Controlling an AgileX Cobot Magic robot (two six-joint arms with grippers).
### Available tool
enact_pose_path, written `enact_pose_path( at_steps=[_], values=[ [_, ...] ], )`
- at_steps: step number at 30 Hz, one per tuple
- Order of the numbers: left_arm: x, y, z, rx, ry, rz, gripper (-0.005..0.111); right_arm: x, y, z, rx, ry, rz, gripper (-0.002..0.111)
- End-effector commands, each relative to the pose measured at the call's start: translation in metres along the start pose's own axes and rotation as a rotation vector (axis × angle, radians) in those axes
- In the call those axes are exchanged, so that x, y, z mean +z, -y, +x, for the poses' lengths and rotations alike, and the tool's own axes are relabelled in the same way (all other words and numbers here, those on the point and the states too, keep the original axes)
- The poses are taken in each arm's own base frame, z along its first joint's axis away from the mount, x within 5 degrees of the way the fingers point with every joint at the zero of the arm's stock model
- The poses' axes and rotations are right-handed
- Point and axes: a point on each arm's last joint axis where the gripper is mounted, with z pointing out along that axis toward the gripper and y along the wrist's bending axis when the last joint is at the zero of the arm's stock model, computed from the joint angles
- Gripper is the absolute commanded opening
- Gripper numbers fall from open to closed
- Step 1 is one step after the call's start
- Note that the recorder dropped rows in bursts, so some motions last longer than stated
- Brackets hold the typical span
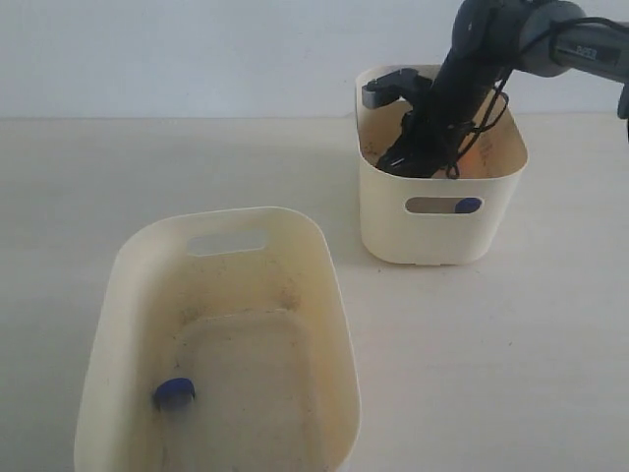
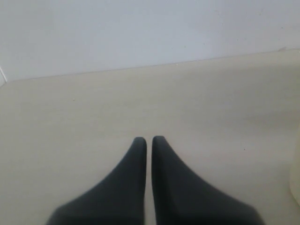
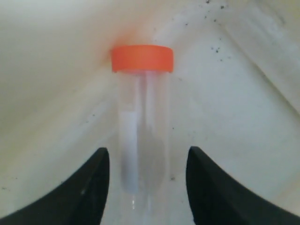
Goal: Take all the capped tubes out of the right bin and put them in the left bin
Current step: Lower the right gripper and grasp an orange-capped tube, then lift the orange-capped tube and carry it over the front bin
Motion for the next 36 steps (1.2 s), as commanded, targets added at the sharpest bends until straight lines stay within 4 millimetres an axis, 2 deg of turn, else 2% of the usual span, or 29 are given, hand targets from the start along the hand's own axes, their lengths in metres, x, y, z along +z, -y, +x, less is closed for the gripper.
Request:
enact_pose_path(
  at_steps=[1,8,10,14,18,19,20,21,22,26,29,31,33,36],
  values=[
    [0.000,0.000,-0.003,-0.023,0.018,0.002,0.004,0.009,0.003,0.002,-0.006,-0.012,-0.001,0.049],
    [0.000,0.000,-0.003,-0.023,0.018,0.002,0.004,0.016,0.005,0.004,-0.008,-0.018,0.004,0.048],
    [0.000,0.000,-0.003,-0.023,0.018,0.002,0.004,0.015,0.006,0.004,-0.006,-0.015,0.010,0.037],
    [0.000,0.000,-0.003,-0.023,0.018,0.002,0.004,0.005,0.008,0.004,0.021,-0.032,0.055,0.000],
    [0.000,0.000,-0.003,-0.023,0.018,0.002,0.004,-0.040,0.008,-0.003,0.069,0.008,0.159,0.000],
    [0.000,0.000,-0.003,-0.023,0.018,0.002,0.004,-0.060,0.004,-0.006,0.078,0.035,0.170,0.000],
    [0.000,0.000,-0.003,-0.023,0.018,0.002,0.004,-0.072,0.001,-0.007,0.099,0.050,0.175,0.000],
    [0.000,0.000,-0.003,-0.023,0.018,0.002,0.004,-0.095,-0.004,-0.008,0.143,0.079,0.183,0.000],
    [0.000,0.000,-0.003,-0.023,0.018,0.002,0.004,-0.106,-0.008,-0.008,0.158,0.087,0.185,0.000],
    [0.000,0.000,-0.003,-0.023,0.018,0.002,0.004,-0.169,-0.035,-0.005,0.226,0.165,0.115,0.000],
    [0.000,0.000,-0.003,-0.023,0.018,0.002,0.004,-0.211,-0.066,0.004,0.249,0.273,-0.014,0.000],
    [0.000,0.000,-0.003,-0.023,0.018,0.002,0.004,-0.221,-0.087,0.019,0.257,0.286,-0.121,0.000],
    [0.000,0.000,-0.003,-0.023,0.018,0.002,0.004,-0.215,-0.111,0.047,0.263,0.257,-0.245,0.000],
    [0.000,0.000,-0.003,-0.023,0.018,0.002,0.004,-0.212,-0.133,0.065,0.246,0.277,-0.244,0.000]
  ],
)
